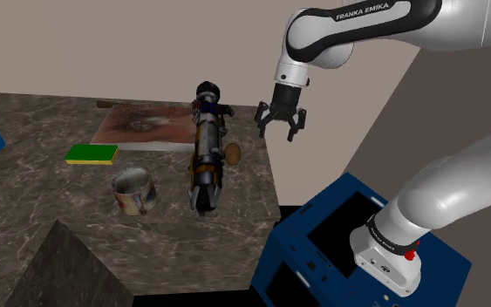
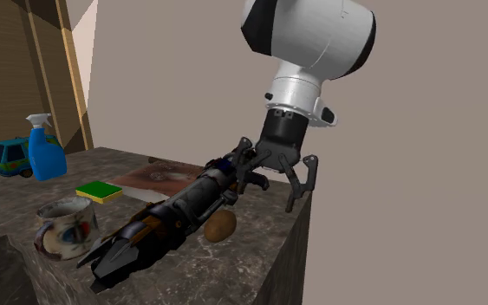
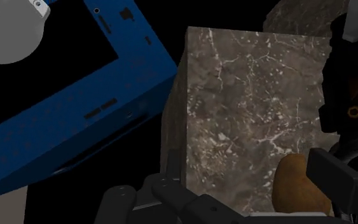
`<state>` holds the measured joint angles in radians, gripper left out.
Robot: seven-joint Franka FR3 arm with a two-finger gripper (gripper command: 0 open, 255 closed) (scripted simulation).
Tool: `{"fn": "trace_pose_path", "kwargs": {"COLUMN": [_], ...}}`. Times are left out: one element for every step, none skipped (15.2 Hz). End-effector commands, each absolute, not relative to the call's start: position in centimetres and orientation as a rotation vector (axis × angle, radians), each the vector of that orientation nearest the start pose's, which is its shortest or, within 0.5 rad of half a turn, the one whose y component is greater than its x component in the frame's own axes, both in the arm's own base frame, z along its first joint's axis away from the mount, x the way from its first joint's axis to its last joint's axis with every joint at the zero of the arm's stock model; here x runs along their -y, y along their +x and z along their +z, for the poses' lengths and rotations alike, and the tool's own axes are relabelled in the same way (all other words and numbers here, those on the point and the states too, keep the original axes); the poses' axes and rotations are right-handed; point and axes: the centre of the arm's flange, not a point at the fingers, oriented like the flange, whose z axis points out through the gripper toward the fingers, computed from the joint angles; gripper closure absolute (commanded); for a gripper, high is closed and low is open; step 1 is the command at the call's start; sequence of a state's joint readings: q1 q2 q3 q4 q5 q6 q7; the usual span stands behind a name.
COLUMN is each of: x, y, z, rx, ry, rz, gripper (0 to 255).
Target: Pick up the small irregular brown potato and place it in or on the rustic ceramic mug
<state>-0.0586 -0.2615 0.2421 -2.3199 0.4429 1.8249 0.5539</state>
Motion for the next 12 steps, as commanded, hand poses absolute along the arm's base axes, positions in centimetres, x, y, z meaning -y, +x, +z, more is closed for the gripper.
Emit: {"fn": "trace_pose_path", "kwargs": {"x": [-12.1,-12.4,-12.7,-12.9,-13.0,-13.2,-13.3,-13.4,-13.5,-13.5,-13.5,-13.5], "y": [44.5,45.5,46.4,47.3,48.3,49.2,50.1,51.0,52.0,52.9,53.8,53.8], "z": [41.4,40.6,39.8,39.0,38.2,37.4,36.6,35.8,35.0,34.2,33.3,33.3], "rx": [-0.88,-0.928,-0.976,-1.023,-1.069,-1.114,-1.159,-1.203,-1.246,-1.289,-1.331,-1.332], "ry": [-2.686,-2.656,-2.625,-2.593,-2.561,-2.528,-2.494,-2.459,-2.423,-2.387,-2.35,-2.35], "rz": [0.512,0.521,0.53,0.538,0.546,0.554,0.562,0.569,0.576,0.583,0.59,0.59], "gripper": [0,0,0,0,0,0,0,0,0,0,0,0]}}
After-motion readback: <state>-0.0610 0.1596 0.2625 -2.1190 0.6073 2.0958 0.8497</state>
